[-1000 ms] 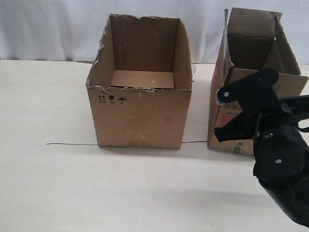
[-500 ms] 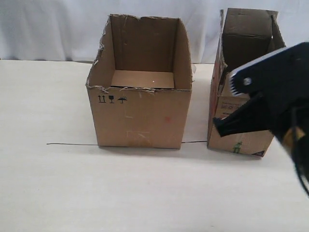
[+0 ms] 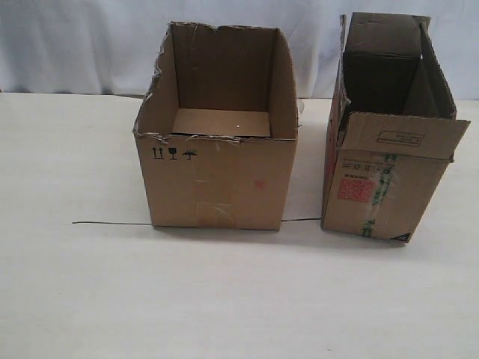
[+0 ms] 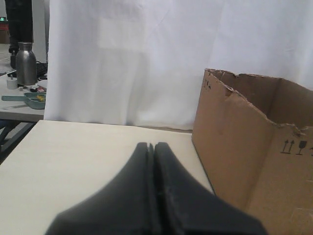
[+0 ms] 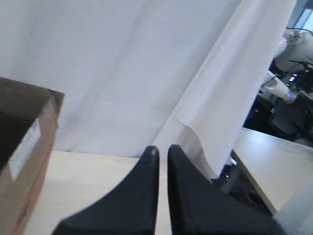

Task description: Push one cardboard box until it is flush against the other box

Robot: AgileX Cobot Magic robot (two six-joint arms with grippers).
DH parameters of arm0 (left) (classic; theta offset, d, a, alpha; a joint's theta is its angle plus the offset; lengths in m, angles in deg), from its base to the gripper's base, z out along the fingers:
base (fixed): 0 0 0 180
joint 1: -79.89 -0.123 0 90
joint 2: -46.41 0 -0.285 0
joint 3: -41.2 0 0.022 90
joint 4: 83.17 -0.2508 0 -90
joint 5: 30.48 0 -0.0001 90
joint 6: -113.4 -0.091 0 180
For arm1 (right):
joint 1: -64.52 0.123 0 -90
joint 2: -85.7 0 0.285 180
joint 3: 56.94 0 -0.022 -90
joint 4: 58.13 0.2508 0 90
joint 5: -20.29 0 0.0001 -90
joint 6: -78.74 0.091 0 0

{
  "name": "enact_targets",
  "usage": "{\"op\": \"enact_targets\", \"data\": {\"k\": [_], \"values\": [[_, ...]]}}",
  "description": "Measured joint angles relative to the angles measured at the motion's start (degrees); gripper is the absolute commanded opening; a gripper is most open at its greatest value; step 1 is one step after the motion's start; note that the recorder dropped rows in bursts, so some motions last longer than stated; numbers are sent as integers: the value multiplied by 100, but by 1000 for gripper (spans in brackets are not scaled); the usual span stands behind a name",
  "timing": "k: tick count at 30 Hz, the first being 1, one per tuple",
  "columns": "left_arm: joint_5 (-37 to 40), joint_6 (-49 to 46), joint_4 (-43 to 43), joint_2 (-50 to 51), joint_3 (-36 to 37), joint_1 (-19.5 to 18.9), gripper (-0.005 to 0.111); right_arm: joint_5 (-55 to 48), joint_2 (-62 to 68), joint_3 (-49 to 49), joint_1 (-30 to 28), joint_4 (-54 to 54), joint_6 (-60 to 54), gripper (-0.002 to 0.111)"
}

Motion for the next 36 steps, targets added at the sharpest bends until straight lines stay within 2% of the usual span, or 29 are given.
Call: {"op": "enact_targets", "data": {"k": [3, 7, 16, 20, 23, 27, 30, 36], "values": [[0, 0, 0, 0, 0, 0, 0, 304, 291, 0, -683, 140, -128, 5], [0, 0, 0, 0, 0, 0, 0, 1302, 858, 103, -1928, 523, -35, 5], [0, 0, 0, 0, 0, 0, 0, 4683, 2458, 451, -5328, 1749, 17, 5], [0, 0, 0, 0, 0, 0, 0, 6305, 3410, 451, -6468, 2088, 205, 5], [0, 0, 0, 0, 0, 0, 0, 7625, 4185, 488, -7087, 2170, 523, 5], [0, 0, 0, 0, 0, 0, 0, 9255, 5363, 724, -7571, 2207, 910, 5], [0, 0, 0, 0, 0, 0, 0, 10158, 6262, 992, -7642, 2207, 1052, 5], [0, 0, 0, 0, 0, 0, 0, 11218, 7659, 1626, -7642, 2151, 1254, 5]]}}
